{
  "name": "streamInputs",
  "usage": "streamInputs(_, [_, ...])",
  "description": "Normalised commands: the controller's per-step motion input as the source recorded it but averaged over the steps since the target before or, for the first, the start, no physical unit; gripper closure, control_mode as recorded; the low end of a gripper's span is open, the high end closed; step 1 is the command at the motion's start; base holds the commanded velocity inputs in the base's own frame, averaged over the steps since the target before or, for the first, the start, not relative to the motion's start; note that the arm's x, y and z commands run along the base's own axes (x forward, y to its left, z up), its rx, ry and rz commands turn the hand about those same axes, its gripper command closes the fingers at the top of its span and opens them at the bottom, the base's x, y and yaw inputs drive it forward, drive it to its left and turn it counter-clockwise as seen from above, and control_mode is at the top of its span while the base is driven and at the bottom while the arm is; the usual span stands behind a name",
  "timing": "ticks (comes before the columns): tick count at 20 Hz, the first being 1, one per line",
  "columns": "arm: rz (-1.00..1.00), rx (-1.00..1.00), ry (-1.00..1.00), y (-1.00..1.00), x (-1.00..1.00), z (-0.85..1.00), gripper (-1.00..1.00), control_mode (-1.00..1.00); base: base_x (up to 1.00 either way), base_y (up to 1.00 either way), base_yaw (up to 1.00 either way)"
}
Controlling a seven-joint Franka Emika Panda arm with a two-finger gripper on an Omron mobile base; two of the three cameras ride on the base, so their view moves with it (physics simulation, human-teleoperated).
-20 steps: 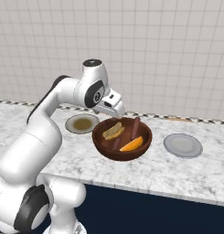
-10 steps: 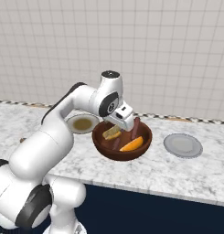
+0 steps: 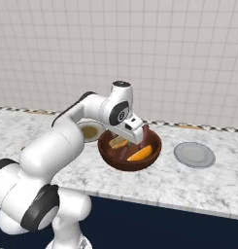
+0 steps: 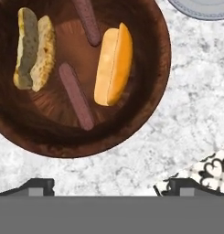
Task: Place one bun and one sausage from the bowl on each plate.
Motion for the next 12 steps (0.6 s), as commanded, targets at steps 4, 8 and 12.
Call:
streamInputs(4, [0.00, 0.00, 0.00, 0.00, 0.41, -0.34, -1.00, -1.00, 0.00, 0.00, 0.00])
streamInputs(8, [0.00, 0.00, 0.03, -0.04, 0.36, -0.26, -1.00, -1.00, 0.00, 0.00, 0.00])
streamInputs(12, [0.00, 0.00, 0.07, -0.17, 0.16, -0.27, -1.00, -1.00, 0.00, 0.00, 0.00])
